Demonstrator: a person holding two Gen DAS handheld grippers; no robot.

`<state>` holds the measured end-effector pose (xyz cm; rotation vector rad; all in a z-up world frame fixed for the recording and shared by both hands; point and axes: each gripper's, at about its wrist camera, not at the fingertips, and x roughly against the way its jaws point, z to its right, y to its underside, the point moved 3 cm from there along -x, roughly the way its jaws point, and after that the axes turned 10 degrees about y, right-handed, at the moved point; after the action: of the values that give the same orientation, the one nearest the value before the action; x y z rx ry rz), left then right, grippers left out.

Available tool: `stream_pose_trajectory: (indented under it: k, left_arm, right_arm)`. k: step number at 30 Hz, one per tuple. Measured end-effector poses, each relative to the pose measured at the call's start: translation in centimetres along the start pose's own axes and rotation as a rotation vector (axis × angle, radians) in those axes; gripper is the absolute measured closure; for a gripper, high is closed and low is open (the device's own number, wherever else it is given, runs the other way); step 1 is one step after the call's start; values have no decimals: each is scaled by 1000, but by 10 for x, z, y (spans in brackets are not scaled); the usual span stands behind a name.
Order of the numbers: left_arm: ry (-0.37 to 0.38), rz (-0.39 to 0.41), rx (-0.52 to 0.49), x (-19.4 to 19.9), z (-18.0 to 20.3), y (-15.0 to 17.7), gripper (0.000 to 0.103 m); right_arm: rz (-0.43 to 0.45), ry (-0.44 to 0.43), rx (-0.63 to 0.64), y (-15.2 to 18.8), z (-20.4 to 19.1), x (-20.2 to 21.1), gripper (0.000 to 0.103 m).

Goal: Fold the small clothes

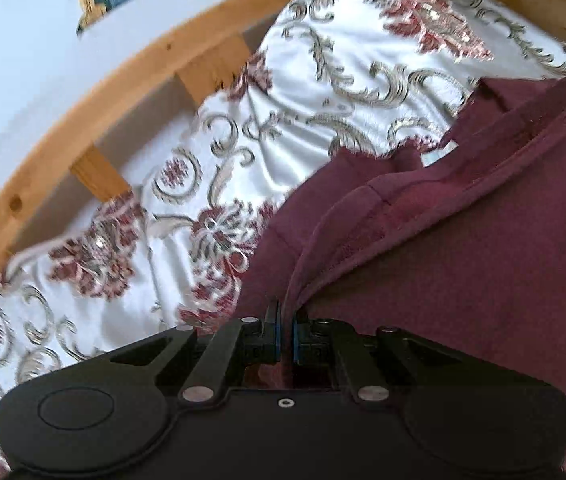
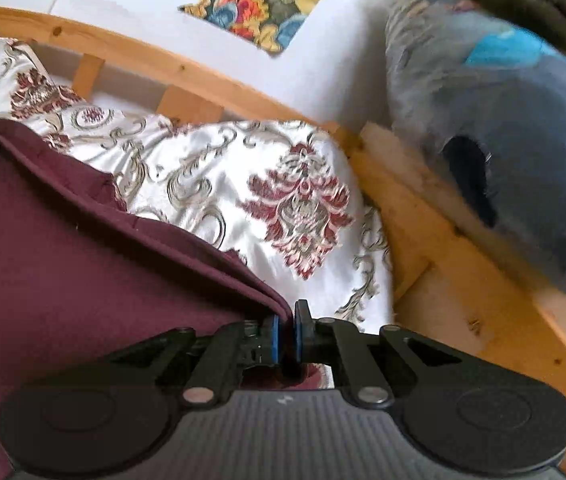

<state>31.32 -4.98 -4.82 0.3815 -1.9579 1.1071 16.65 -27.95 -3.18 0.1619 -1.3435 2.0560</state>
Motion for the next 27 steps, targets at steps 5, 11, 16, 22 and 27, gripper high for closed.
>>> stream_pose_trajectory:
  k: [5, 11, 16, 22, 27]
  left_arm:
    - [15, -21, 32, -19, -2, 6, 97]
    - [35, -43, 104, -29, -12, 8, 89]
    - [31, -37, 123, -24, -15, 7, 66]
    - [-16, -3, 138, -10, -15, 8, 14]
    - [-63, 26, 228, 3, -15, 20, 2]
  right_arm:
    - [-32, -23, -20, 9, -6, -18, 92]
    - [-36, -43, -64, 16, -8, -30, 89]
    - [-42, -44, -103, 19, -2, -34, 63]
    - [-70, -34, -179, 30, 14, -35, 28]
    - [-79, -35, -198, 42, 22, -25, 8]
